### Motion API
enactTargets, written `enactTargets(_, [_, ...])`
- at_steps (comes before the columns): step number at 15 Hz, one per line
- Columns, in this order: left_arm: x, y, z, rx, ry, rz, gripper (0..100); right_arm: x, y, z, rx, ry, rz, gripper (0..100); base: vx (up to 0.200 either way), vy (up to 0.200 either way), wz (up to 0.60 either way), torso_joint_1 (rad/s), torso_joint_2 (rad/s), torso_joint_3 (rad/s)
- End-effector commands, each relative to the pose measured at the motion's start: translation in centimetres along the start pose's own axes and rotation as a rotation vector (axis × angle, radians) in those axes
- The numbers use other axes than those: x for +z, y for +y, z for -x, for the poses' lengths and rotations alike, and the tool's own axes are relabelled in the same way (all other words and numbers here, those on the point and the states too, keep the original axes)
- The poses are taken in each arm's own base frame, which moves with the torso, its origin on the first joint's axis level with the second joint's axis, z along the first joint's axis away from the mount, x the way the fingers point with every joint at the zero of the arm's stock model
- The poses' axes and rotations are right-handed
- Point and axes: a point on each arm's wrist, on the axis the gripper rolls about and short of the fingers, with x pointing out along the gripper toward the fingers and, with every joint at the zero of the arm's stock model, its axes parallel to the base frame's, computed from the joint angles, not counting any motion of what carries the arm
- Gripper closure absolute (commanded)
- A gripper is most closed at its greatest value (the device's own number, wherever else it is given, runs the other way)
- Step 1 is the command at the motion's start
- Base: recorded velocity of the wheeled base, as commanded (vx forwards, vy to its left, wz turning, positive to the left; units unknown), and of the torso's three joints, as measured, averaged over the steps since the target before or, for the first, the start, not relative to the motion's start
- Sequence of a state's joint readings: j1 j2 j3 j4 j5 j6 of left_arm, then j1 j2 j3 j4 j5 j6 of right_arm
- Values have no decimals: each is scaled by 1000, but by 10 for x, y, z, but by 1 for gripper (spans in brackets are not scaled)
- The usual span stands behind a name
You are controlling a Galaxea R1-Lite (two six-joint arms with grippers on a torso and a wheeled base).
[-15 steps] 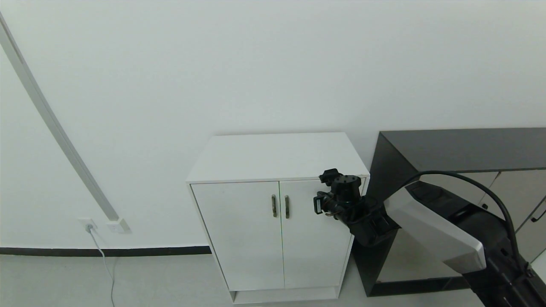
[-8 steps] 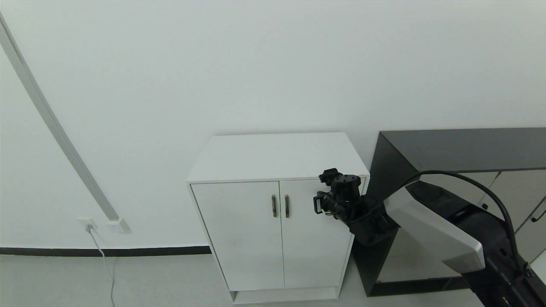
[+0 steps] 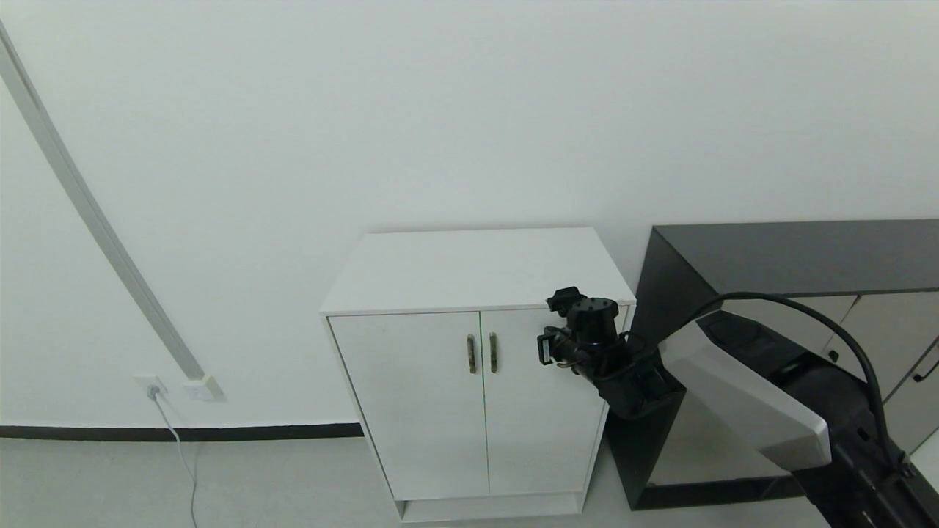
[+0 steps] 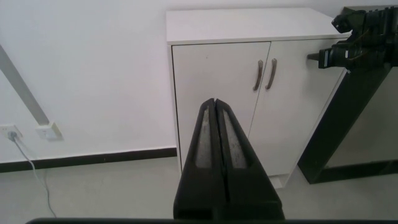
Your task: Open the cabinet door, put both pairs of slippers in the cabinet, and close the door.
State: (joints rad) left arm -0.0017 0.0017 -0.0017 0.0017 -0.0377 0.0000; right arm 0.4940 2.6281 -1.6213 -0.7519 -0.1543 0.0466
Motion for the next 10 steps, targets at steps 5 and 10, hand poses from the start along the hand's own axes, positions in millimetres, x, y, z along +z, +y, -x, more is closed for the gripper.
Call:
enactTargets(5, [0,0,0,-1,1,-1,100,14,0,26,4,13,0,100,0,0,0,0,0,0])
enactTargets(10, [0,0,0,-1,1,-1,100,48,-1,85,17,1,3,100,0,0,0,0,0,0])
